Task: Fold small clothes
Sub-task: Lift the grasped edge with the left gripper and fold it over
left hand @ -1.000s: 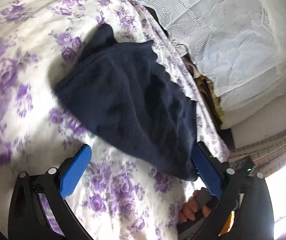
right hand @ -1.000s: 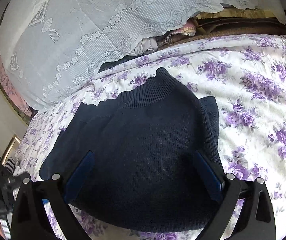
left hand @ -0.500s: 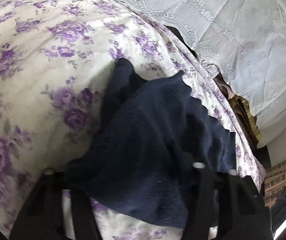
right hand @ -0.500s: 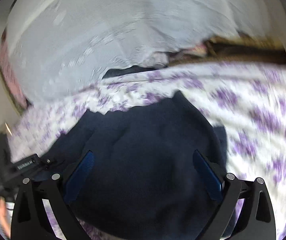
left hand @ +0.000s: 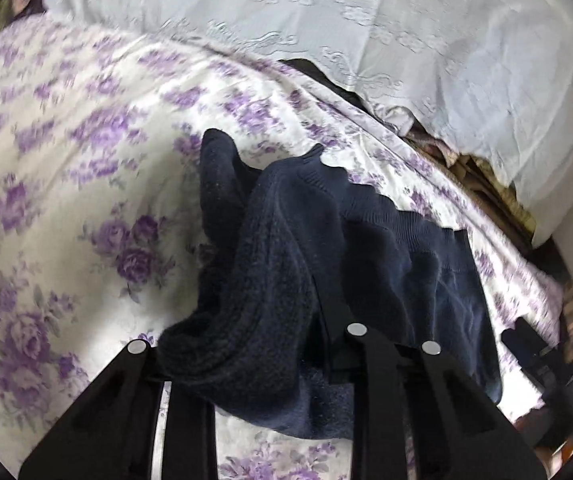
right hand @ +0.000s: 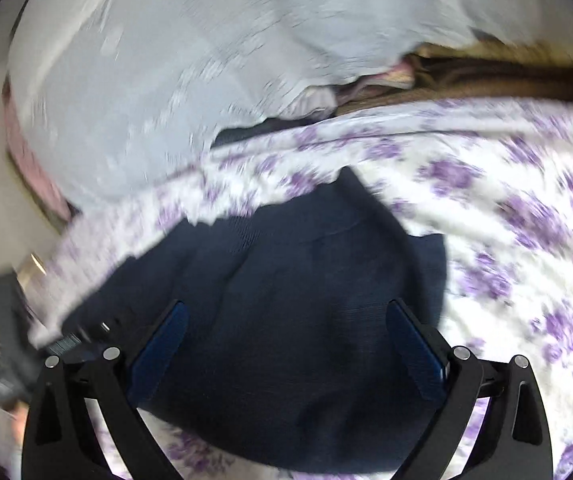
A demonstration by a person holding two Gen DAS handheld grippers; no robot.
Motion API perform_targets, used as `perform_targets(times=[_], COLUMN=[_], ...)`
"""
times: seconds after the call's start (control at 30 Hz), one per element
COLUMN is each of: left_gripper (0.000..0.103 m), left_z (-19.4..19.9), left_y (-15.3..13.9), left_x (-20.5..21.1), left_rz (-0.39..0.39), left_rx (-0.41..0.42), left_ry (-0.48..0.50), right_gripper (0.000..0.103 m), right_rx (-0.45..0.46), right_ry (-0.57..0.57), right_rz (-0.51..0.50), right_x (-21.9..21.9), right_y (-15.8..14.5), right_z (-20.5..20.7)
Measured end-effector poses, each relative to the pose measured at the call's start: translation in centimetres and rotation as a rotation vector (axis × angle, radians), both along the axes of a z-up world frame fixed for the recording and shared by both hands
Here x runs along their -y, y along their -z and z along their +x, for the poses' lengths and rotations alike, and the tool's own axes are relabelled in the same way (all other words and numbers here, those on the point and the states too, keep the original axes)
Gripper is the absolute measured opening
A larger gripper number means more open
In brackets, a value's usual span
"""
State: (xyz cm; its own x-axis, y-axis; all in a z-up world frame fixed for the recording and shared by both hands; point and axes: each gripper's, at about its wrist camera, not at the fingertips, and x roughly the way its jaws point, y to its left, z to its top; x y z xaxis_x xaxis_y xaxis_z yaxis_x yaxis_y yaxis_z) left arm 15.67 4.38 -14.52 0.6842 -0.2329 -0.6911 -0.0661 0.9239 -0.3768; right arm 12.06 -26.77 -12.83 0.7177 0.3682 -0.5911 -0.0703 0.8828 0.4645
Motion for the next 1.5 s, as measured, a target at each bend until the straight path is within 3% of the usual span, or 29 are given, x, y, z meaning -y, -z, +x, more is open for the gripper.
perform_targets(times=[0.13,0.27,0.43,0.53,0.83,1.07,1.1,1.17,1.2,1.37,1.5], left_gripper=[0.022,0.021,0.019,0.019,0.019,0.019,0.019,0.019,0.019,0.019,0.020], left_z=[0.0,-0.4,-1.7,-2.1,-3.0,-3.8,-3.9,-4.0,-4.0,-4.1,-4.2], left_y=[-1.0,-2.9,-4.6,-5.0,-4.7,-4.3,-4.3,-4.2,-4.3,-4.9,-5.8], left_x=[1.2,3.4,7.0,8.8,12.7,16.1,16.3,17.0,17.3,18.9,21.0], left_rz=[0.061,0.132,0.201,0.234,0.285,0.364,0.372,0.393,0.401,0.426,0.446], left_rx=[0.009,0.055,0.126,0.143,0.160,0.183,0.183,0.184,0.185,0.188,0.210], left_ry=[0.020,0.070,0.144,0.175,0.255,0.301,0.300,0.310,0.315,0.342,0.372], right_gripper=[0.100,0.100,0.100,0.100,0.100,0.099,0.098,0.077,0.060,0.058,0.045], right_rx=[-0.059,-0.096,-0.097,-0.114,-0.174,-0.193,-0.183,-0.156,-0.152,-0.127,-0.049], right_ry=[0.011,-0.119,-0.301,-0.349,-0.385,-0.406,-0.387,-0.346,-0.337,-0.308,-0.299], right_rz=[0.227,0.413,0.498,0.523,0.716,0.778,0.775,0.762,0.760,0.755,0.704], right_x=[2.9,1.8,-1.2,-2.4,-1.8,-1.6,-1.3,-0.5,-0.2,1.1,3.2], right_y=[1.1,1.8,1.2,1.3,2.5,3.2,3.4,3.7,3.7,3.4,1.4], right_z=[0.4,1.0,1.4,2.1,4.1,5.4,5.5,5.8,5.9,6.1,5.7])
